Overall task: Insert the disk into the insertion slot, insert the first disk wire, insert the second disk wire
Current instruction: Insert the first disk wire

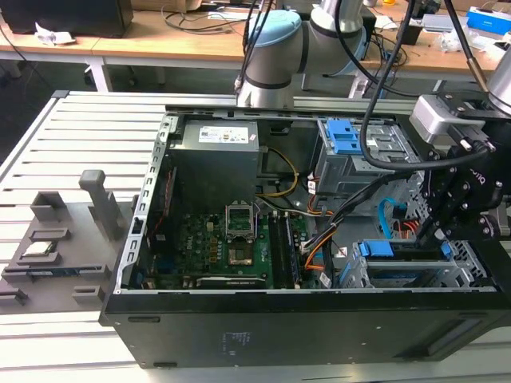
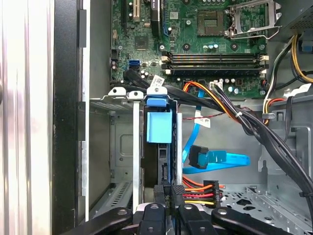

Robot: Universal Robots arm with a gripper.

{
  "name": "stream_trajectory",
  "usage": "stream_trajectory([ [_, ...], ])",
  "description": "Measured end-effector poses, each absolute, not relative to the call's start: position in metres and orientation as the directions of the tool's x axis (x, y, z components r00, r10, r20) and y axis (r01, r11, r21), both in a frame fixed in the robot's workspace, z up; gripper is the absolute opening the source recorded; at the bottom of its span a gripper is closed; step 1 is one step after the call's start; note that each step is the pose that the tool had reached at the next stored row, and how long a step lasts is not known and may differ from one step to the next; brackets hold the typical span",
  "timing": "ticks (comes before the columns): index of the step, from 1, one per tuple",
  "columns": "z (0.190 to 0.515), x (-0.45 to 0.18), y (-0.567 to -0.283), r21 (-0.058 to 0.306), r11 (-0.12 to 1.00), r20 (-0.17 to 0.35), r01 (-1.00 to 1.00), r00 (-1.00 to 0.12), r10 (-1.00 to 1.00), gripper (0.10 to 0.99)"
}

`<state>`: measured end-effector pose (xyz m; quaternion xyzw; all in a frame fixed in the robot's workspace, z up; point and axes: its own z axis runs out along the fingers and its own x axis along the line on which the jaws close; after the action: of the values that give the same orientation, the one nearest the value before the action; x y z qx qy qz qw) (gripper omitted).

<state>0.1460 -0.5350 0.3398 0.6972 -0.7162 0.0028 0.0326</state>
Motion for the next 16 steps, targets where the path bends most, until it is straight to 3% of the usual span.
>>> stream_trajectory([
  [5, 0.3427, 0.1460, -0.5350, 0.042, 0.027, 0.046, -0.999, -0.026, -0.999, 0.169],
  [8, 0.3431, 0.1461, -0.5349, 0.042, 0.026, 0.012, -0.999, -0.025, -1.000, 0.169],
  [16, 0.3430, 0.1467, -0.5383, 0.042, 0.026, 0.011, -0.999, -0.025, -1.000, 0.169],
])
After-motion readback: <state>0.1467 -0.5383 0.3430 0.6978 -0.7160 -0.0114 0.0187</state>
